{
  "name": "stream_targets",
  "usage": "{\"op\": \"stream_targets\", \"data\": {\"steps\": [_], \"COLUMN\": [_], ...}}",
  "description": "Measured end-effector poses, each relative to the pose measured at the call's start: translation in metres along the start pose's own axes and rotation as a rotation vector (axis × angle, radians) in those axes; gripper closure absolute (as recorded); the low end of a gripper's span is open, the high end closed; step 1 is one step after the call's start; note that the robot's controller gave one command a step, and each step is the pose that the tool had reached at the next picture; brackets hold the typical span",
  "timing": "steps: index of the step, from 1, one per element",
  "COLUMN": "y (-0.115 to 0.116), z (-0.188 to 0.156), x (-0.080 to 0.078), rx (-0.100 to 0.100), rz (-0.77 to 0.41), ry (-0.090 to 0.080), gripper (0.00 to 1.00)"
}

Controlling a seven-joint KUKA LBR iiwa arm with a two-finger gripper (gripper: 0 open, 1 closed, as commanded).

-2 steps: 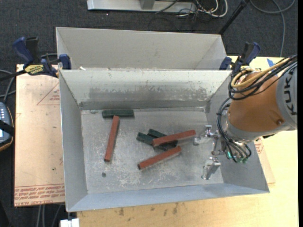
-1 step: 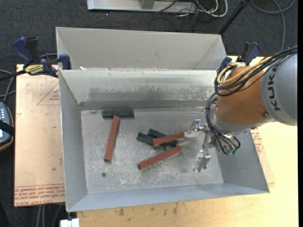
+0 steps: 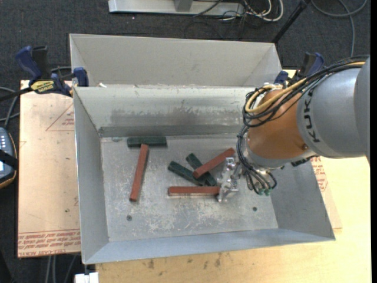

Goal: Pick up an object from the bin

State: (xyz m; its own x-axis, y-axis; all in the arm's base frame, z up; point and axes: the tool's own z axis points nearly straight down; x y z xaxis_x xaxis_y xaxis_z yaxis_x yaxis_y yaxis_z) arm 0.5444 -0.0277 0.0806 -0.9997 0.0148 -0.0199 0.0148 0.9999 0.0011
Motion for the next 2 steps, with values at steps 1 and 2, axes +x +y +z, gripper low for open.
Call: {"op": "stream_targets", "data": {"steps": [1,2], "y": [0.000,-0.030], "z": [0.000,-0.151], "x": [0.000,-0.001], "rx": [0.000,0.000], "rz": [0.000,-0.196], "ry": [0.000,0.012], "gripper": [1.00,1.00]}}
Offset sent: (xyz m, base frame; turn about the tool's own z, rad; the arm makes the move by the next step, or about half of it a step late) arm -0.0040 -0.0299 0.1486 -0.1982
